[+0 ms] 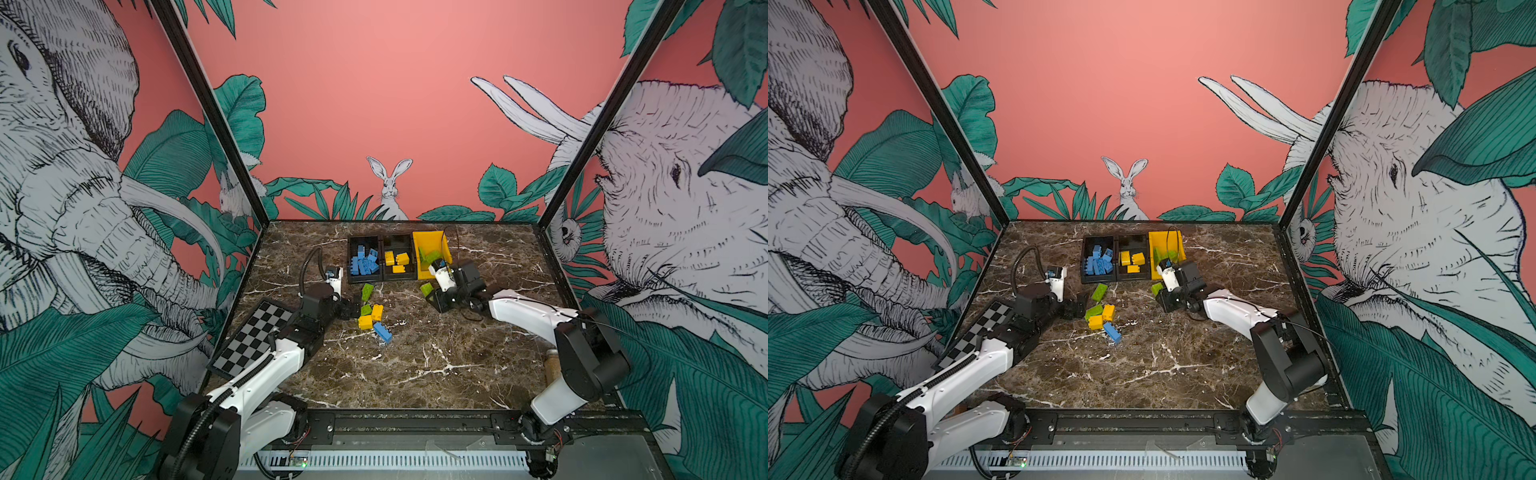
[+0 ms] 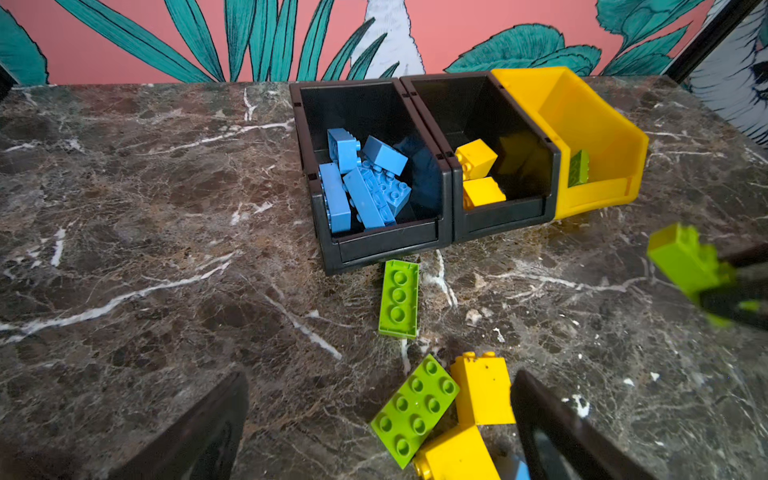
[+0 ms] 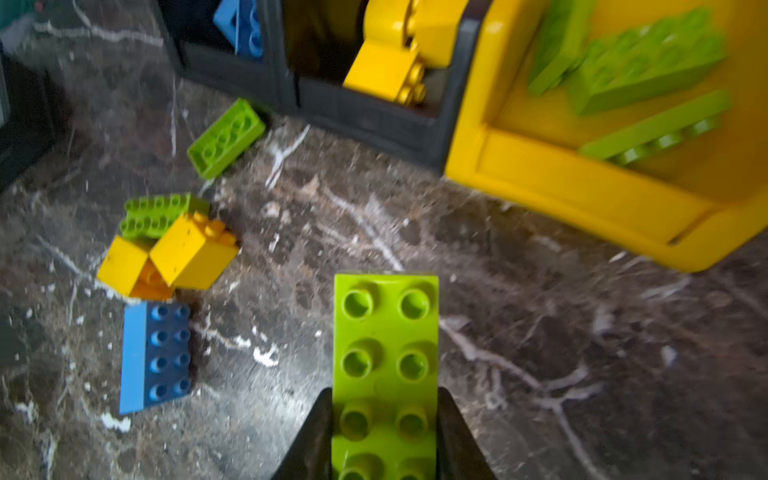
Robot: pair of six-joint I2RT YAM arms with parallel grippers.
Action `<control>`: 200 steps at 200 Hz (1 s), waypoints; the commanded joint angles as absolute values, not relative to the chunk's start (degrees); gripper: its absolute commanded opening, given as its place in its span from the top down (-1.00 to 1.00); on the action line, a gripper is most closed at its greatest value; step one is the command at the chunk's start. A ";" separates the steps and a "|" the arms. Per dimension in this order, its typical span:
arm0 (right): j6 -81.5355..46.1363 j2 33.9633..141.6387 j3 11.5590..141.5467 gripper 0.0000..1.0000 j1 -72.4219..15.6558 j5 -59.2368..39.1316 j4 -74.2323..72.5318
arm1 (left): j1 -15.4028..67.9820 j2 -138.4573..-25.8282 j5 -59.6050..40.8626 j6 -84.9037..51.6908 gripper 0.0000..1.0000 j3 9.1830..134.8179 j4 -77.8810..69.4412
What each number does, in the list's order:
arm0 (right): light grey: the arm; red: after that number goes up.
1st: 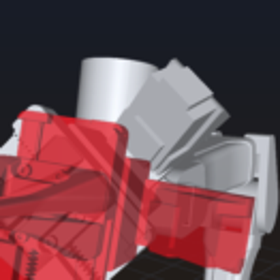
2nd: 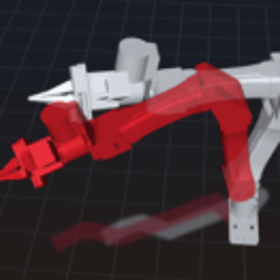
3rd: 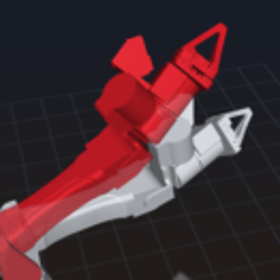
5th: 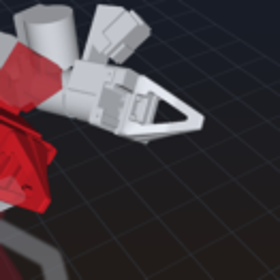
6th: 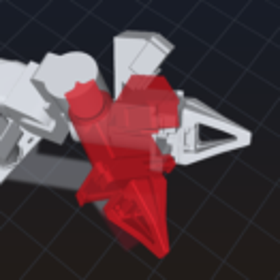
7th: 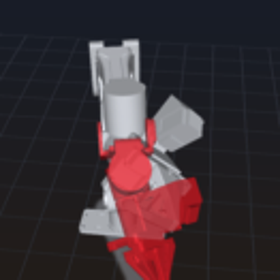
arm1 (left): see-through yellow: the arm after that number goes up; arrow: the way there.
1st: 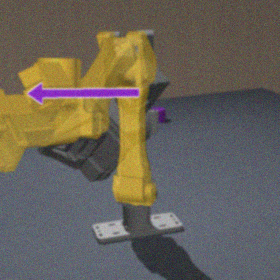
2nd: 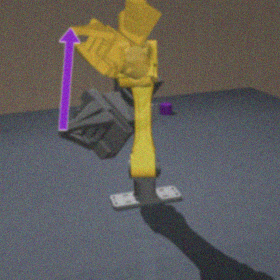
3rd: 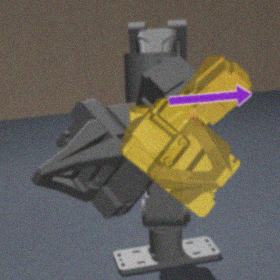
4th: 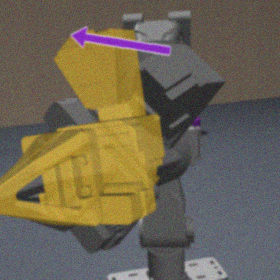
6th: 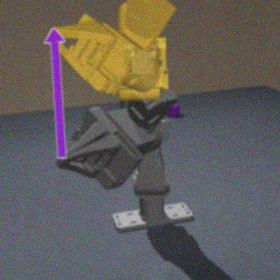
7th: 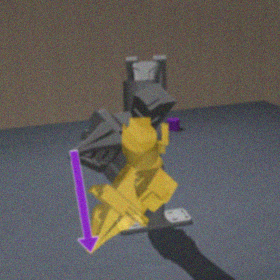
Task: Sort the legos into containers by color
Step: 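Drop the lime-green brick into the yellow bin while the left arm reaches forward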
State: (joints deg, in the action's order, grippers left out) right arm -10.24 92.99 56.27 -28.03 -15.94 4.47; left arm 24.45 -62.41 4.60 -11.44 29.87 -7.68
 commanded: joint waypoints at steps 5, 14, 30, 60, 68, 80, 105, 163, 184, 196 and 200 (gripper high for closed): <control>-13.99 96.25 62.02 0.68 -23.44 -15.95 0.03 | 28.14 -65.74 9.45 -11.80 -0.98 35.44 -1.36; -14.43 97.89 64.32 0.67 -22.25 -15.09 -0.03 | 28.95 -67.49 9.66 -11.69 -0.98 37.81 0.74; -14.66 101.80 69.25 0.66 -20.65 -13.93 1.13 | 29.29 -70.51 8.79 -11.33 -0.98 40.75 2.55; -15.69 109.57 78.71 0.65 -18.99 -15.79 1.84 | 29.42 -75.16 7.85 -9.86 -0.98 44.27 3.53; -16.04 111.03 80.20 0.65 -18.98 -15.99 1.56 | 29.37 -75.89 7.99 -9.81 -0.98 45.24 4.25; -16.87 112.93 81.64 0.65 -18.98 -17.05 0.11 | 29.39 -76.63 8.42 -9.56 -0.99 46.09 4.66; -17.42 115.62 84.14 0.62 -18.98 -17.13 -0.19 | 29.37 -77.21 9.14 -8.90 -0.98 46.91 4.44; -17.07 118.21 87.58 -0.05 -18.98 -17.22 1.68 | 29.26 -80.74 9.22 -9.12 -0.98 49.63 6.55; -15.16 117.23 89.78 -0.29 -18.98 -17.86 5.97 | 29.36 -81.77 9.53 -10.19 -0.97 51.61 9.50; -13.86 115.23 88.77 -0.33 -18.98 -17.65 6.37 | 29.38 -82.69 10.02 -10.28 -0.95 52.28 10.43; -13.37 114.24 87.97 -0.35 -18.94 -17.54 6.24 | 29.30 -83.02 10.19 -10.35 -0.94 52.42 10.83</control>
State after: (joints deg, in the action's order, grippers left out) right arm -15.92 117.84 88.29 -18.81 -17.19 4.25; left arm 29.28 -82.19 8.82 -9.43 50.09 6.59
